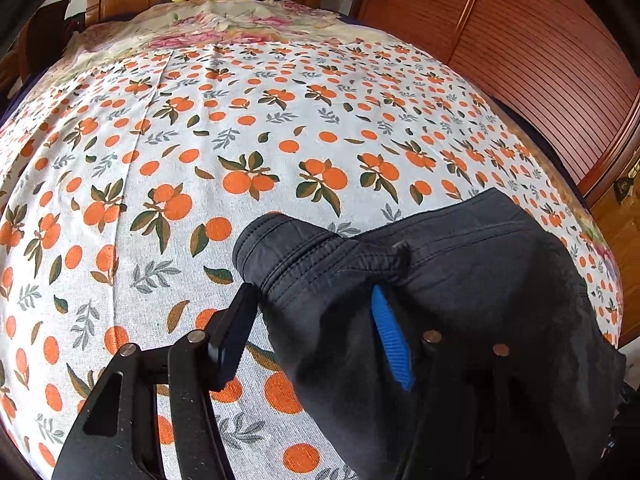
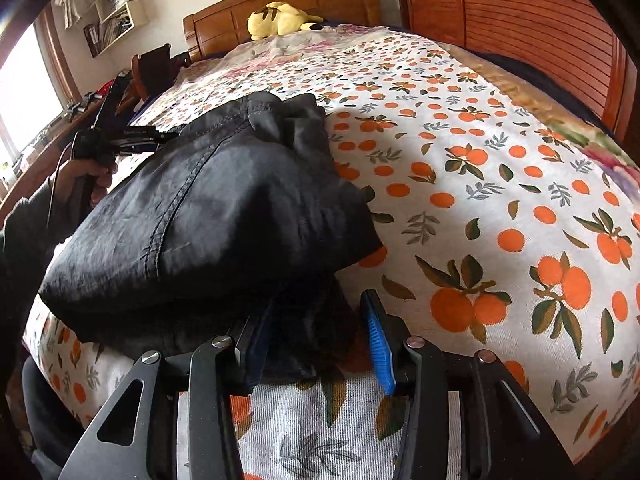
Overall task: Fold large clothes
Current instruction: 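Close the left tool on the bundle while the right tool grips its other end, then lift the folded jacket with both tools and carry it toward the wardrobe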
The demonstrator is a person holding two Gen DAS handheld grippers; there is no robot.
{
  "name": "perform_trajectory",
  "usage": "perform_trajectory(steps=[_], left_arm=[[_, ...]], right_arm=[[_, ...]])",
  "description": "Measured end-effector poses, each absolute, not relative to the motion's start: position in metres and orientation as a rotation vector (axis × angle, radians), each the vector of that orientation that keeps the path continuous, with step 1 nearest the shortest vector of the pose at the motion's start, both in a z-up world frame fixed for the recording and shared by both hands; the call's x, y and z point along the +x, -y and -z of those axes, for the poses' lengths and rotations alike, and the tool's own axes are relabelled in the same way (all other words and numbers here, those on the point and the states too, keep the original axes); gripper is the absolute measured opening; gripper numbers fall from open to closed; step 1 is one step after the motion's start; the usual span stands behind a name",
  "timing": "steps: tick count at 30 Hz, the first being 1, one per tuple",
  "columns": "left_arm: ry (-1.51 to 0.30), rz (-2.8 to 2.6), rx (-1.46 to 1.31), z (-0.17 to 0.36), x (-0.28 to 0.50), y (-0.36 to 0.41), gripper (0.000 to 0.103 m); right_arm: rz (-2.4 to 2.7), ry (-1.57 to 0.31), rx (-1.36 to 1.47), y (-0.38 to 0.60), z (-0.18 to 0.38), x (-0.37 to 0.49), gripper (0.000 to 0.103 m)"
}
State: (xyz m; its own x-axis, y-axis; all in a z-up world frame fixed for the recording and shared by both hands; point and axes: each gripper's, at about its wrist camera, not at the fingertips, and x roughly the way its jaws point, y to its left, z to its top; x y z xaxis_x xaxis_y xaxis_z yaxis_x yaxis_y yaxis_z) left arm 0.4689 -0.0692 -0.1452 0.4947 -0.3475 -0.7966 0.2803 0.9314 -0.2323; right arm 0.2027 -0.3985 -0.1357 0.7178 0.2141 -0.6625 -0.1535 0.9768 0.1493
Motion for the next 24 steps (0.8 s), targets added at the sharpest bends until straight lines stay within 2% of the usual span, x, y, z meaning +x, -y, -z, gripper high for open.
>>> perform_trajectory(steps=[6, 8, 10, 13, 17, 24], left_arm=[[-0.98, 0.383, -0.08, 0.146, 0.469, 0.073, 0.049], [-0.978, 0.389, -0.084, 0.144, 0.468, 0.073, 0.041], [-0.972, 0.385, -0.078, 0.141, 0.466, 0.074, 0.034], [-0.94, 0.373, -0.069, 0.13, 0.46, 0.073, 0.025], [-0.872, 0.361, -0.065, 0.105, 0.446, 0.074, 0.019], [-0.761, 0.359, 0.008, 0.051, 0.417, 0.095, 0.016]], right_arm=[[-0.233, -0.77, 0.104, 0.396, 0.142, 0.214, 0.044], [-0.257, -0.769, 0.107, 0.395, 0.143, 0.216, 0.035], [-0.286, -0.762, 0.11, 0.394, 0.144, 0.218, 0.021], [-0.31, -0.736, 0.123, 0.398, 0.143, 0.216, 0.011], [-0.334, -0.658, 0.173, 0.409, 0.131, 0.204, 0.008], [-0.368, -0.539, 0.166, 0.417, 0.107, 0.191, 0.006]])
